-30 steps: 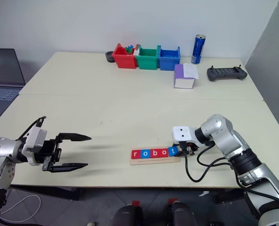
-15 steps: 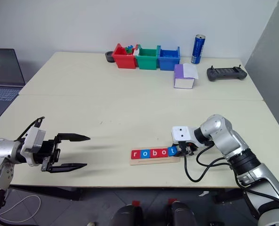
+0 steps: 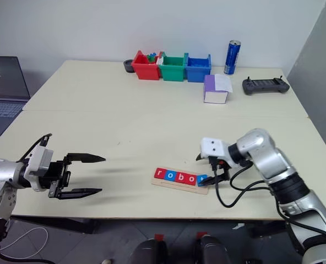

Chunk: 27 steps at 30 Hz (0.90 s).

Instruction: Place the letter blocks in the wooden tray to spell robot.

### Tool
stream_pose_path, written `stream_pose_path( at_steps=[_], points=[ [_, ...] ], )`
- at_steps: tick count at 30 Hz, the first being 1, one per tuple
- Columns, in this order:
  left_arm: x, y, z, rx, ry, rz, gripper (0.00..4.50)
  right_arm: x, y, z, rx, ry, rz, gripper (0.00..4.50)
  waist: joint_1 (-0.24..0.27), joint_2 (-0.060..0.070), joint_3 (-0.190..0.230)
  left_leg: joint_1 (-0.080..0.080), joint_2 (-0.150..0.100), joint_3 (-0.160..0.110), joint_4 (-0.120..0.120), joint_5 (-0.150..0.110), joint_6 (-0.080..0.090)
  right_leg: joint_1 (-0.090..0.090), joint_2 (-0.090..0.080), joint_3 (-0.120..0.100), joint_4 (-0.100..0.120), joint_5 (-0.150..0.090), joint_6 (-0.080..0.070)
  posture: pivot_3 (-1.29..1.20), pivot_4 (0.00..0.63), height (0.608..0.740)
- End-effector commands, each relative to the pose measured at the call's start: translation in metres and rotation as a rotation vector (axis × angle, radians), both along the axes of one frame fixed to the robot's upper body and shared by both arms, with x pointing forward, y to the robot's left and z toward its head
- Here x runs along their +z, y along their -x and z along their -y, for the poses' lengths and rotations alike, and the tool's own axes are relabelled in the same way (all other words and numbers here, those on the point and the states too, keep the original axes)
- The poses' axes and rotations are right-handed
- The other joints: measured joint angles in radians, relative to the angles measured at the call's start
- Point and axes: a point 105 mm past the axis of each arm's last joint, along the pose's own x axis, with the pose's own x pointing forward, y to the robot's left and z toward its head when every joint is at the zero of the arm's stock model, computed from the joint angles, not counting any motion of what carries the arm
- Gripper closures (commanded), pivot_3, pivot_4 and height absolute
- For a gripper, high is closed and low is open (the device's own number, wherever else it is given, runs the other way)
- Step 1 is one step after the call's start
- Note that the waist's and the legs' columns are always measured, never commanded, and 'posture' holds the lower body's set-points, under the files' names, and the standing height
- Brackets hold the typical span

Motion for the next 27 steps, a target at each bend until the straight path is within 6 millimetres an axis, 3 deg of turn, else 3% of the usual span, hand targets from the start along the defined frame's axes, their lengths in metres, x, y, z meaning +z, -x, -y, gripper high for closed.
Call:
stream_pose_path(
  at_steps=[1,2,5,8,16,27],
  points=[
    [0.006,0.0,-0.001,-0.006,-0.01,0.032,0.0,0.017,0.003,0.013,-0.088,-0.086,0.005,0.04,0.0,0.0,0.0,0.0,0.0,0.0,0.0,0.0,0.0,0.0,0.0,0.0,0.0,0.0,0.0,0.0,0.15,0.74],
    [0.006,0.0,-0.002,-0.004,-0.011,0.031,0.0,0.018,0.001,0.017,-0.124,-0.098,0.005,0.04,0.001,0.0,0.0,0.0,0.0,0.0,0.0,0.0,0.0,0.0,0.0,0.0,0.0,0.0,0.0,0.0,0.15,0.74],
    [0.004,0.001,-0.003,-0.002,-0.013,0.02,0.0,-0.002,-0.001,0.03,-0.197,-0.109,-0.01,0.59,0.0,0.0,0.0,0.0,0.0,0.0,0.0,0.0,0.0,0.0,0.0,0.0,0.0,0.0,0.0,0.0,0.15,0.74],
    [0.004,0.0,-0.002,-0.006,-0.013,0.02,0.0,-0.02,0.001,0.028,-0.187,-0.09,-0.023,1.6,-0.001,0.0,0.0,0.0,0.0,0.0,0.0,0.0,0.0,0.0,0.0,0.0,0.0,0.0,0.0,0.0,0.15,0.74],
    [0.006,-0.003,0.0,-0.016,-0.014,0.027,0.0,-0.036,0.004,0.015,-0.162,-0.085,-0.051,4.36,-0.001,0.0,0.0,0.0,0.0,0.0,0.0,0.0,0.0,0.0,0.0,0.0,0.0,0.0,0.0,0.0,0.15,0.74],
    [0.005,-0.001,-0.001,-0.012,-0.012,0.027,0.0,-0.05,0.014,0.015,-0.138,-0.029,-0.083,4.46,-0.001,0.0,0.0,0.0,0.0,0.0,0.0,0.0,0.0,0.0,0.0,0.0,0.0,0.0,0.0,0.0,0.15,0.74]
  ],
)
